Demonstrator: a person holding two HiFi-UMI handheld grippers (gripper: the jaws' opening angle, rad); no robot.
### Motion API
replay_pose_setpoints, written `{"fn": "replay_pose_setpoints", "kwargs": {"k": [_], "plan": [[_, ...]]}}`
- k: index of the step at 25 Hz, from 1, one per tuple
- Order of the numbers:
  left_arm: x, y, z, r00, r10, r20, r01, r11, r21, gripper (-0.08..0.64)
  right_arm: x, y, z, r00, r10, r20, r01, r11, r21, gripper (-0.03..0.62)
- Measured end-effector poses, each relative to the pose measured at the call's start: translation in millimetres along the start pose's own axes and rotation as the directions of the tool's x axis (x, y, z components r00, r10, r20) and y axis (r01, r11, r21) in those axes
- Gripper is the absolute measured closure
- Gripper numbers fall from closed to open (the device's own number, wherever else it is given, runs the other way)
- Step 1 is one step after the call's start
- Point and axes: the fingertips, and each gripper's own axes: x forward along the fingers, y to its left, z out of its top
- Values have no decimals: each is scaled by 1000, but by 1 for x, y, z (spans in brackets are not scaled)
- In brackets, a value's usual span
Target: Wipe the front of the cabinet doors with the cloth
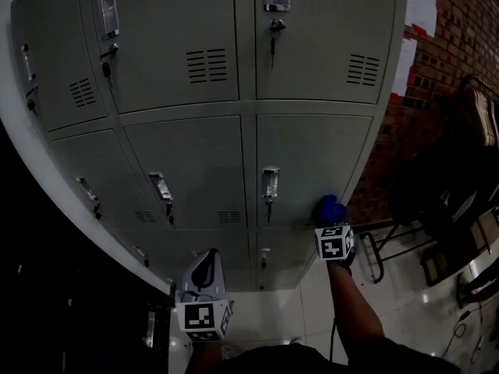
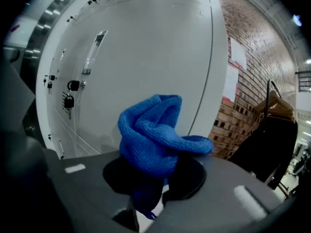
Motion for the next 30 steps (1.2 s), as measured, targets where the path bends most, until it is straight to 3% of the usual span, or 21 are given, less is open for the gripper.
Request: {"fn": "replay_pose_setpoints", "kwargs": {"k": [10, 22, 30], "plan": [[0, 2, 0, 1000, -14, -2, 14, 1000, 15, 543, -2, 64, 21, 992, 116, 39, -116, 993, -11, 494], [-7, 16, 2, 1000, 13, 4, -13, 1000, 2, 543, -8, 134, 54, 949, 298, 102, -292, 954, -69, 497], [-16, 22, 7, 999, 37, 14, -37, 999, 1, 543, -9, 160, 64, 933, 343, 104, -333, 937, -105, 497]]}}
